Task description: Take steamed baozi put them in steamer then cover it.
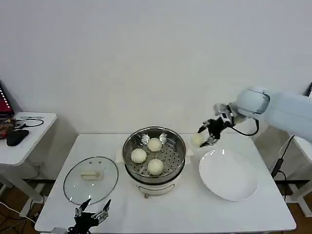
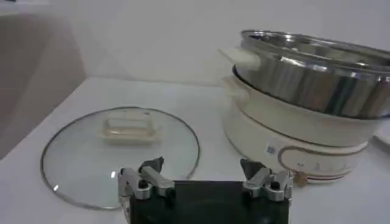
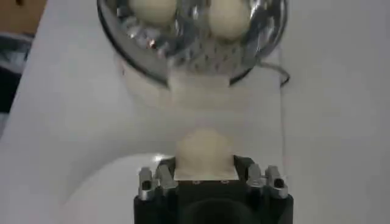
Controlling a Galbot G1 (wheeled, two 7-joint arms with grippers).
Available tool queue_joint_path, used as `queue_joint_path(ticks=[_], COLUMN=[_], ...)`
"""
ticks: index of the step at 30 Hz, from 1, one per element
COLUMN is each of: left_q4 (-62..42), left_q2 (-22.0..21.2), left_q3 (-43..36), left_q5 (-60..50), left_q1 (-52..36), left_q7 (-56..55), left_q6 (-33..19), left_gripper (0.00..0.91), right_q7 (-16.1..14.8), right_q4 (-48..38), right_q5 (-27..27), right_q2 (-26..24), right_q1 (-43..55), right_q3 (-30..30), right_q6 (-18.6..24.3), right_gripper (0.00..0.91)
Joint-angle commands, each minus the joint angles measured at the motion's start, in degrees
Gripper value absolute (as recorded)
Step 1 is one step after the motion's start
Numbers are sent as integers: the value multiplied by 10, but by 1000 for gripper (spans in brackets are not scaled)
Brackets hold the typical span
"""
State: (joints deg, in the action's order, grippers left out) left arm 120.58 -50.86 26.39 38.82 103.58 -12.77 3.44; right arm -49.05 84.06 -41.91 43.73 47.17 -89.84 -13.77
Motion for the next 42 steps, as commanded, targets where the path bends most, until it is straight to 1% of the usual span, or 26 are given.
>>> queue_joint_path(ticks=[1,4,10,13,19,26,33,42], left_q4=[0,1,9,12,19,23,25,24], left_q2=[0,0,-2,-2,-3,-5,-8,-11], left_q3=[-1,-2,-1,0,1,0,0,-5], left_q5=[0,-1,-1,-1,0,-1,-1,-1], left_q1=[1,1,5,7,9,9,7,3], left_q7=[0,0,-1,-2,-2,-3,-3,-3], left_q6=[0,-1,0,0,0,1,2,2], left_gripper=[907,907,907,907,907,907,907,907], right_q7=[78,106,127,130,131,142,160,169], right_q4=[85,91,82,71,58,56,43,18], right_q5=[-116,-146,-178,-173,-171,-163,-169,-166], right_q2=[56,76,103,113,119,122,136,154], right_q1=[78,76,60,55,40,14,-15,-49], right_q3=[-26,-26,-32,-44,-44,-43,-28,-14], right_q6=[-95,-132,-172,-180,-188,-195,-208,-217], right_gripper=[665,665,665,665,665,665,665,665])
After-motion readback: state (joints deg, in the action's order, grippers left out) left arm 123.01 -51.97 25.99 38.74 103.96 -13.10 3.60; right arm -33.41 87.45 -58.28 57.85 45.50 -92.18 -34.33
